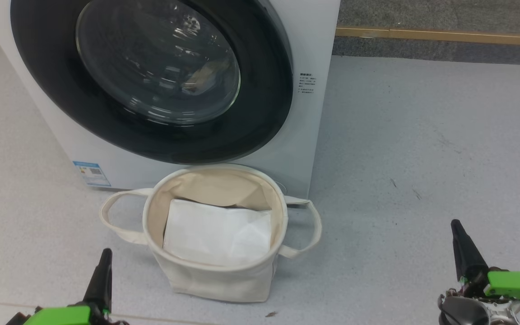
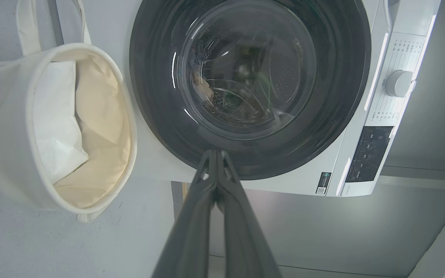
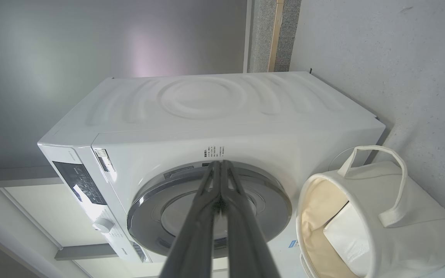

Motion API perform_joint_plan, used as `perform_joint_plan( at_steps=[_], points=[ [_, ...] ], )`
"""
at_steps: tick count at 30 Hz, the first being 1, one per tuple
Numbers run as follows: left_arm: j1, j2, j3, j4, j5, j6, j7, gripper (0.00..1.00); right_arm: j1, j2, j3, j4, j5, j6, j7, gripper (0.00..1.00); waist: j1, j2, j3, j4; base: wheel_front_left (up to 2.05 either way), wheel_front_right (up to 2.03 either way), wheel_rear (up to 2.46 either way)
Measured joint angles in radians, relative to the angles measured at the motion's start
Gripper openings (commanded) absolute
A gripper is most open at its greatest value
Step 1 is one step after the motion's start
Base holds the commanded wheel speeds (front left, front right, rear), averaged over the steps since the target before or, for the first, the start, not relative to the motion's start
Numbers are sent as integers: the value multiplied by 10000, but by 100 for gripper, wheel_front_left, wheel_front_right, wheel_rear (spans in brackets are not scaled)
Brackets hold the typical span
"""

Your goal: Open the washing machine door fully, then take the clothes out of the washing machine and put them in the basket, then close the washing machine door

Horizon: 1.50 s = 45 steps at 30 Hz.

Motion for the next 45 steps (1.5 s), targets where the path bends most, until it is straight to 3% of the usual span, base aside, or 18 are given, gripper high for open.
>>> perform_joint_plan(
  at_steps=[45],
  points=[
    [0, 0, 0, 0, 0, 0, 0, 0, 0, 0, 0, 0, 0, 0, 0, 0, 0, 0, 0, 0, 0, 0, 0]
  ],
)
